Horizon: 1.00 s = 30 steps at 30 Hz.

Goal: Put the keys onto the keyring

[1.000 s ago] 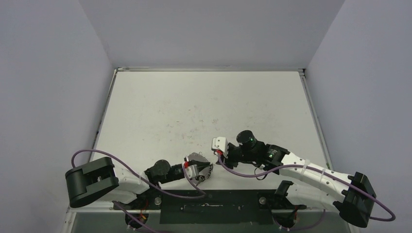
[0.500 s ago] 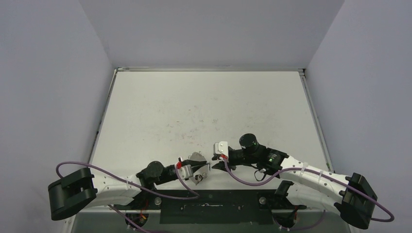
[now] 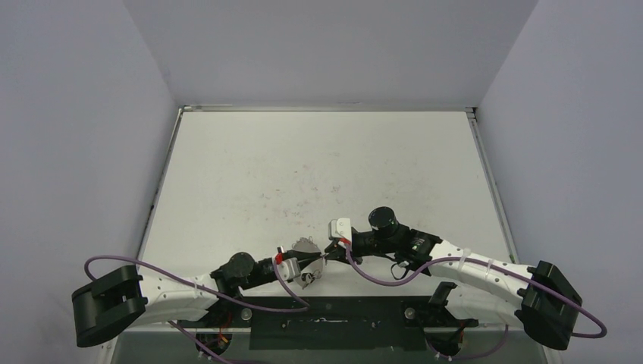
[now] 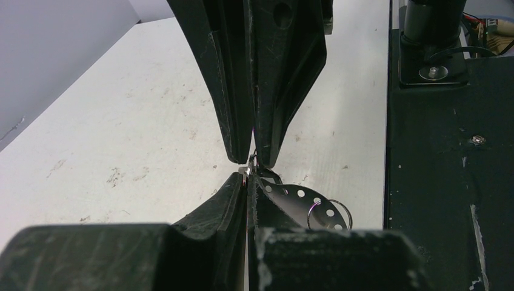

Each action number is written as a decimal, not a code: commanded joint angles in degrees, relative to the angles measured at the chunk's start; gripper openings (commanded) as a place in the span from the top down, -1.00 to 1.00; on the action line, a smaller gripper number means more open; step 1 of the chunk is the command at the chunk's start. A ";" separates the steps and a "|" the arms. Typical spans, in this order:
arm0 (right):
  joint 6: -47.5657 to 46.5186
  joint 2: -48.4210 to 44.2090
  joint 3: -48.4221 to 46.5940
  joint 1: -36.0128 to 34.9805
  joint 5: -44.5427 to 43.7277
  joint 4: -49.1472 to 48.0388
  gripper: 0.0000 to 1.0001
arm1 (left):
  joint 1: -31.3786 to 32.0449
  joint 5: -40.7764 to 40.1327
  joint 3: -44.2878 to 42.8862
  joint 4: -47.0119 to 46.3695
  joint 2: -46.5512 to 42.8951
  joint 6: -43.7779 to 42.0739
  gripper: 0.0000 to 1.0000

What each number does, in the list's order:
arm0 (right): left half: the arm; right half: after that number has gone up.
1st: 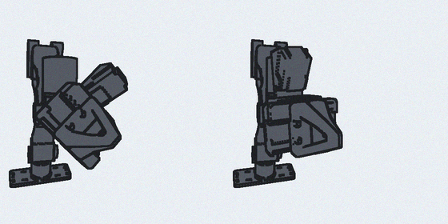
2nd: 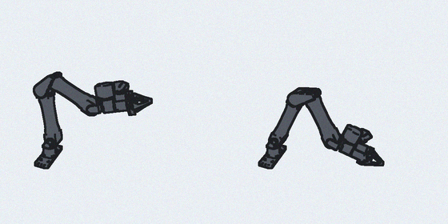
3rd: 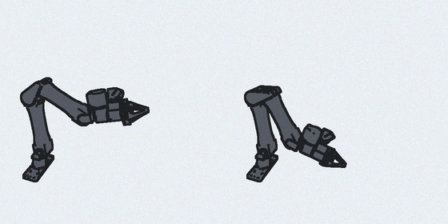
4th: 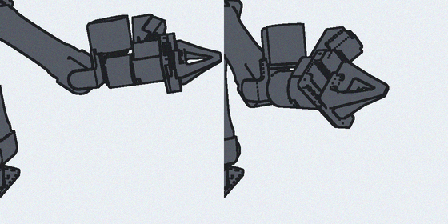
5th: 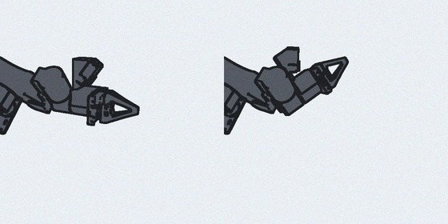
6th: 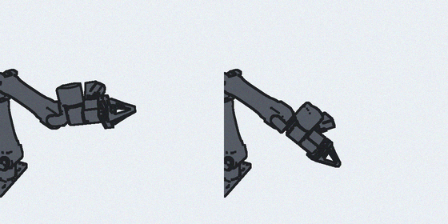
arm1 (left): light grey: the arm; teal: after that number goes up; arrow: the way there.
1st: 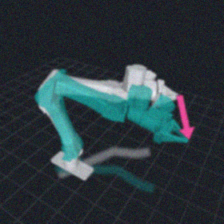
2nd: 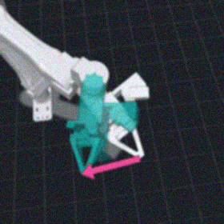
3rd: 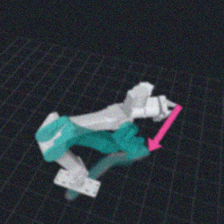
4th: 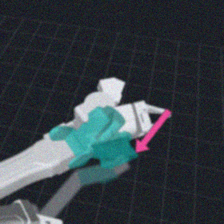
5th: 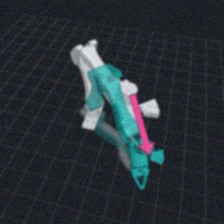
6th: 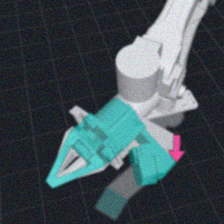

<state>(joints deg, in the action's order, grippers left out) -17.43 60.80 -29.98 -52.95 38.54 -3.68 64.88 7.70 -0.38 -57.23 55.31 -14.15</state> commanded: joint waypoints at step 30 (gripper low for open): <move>-0.09 14.25 -19.21 -4.07 -13.27 28.67 1.00 | 0.16 -2.90 -2.03 11.36 -5.77 -0.78 0.34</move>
<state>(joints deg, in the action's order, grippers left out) -17.98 72.05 -43.35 -55.53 30.28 18.22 64.88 5.21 -0.38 -47.35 48.99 -14.26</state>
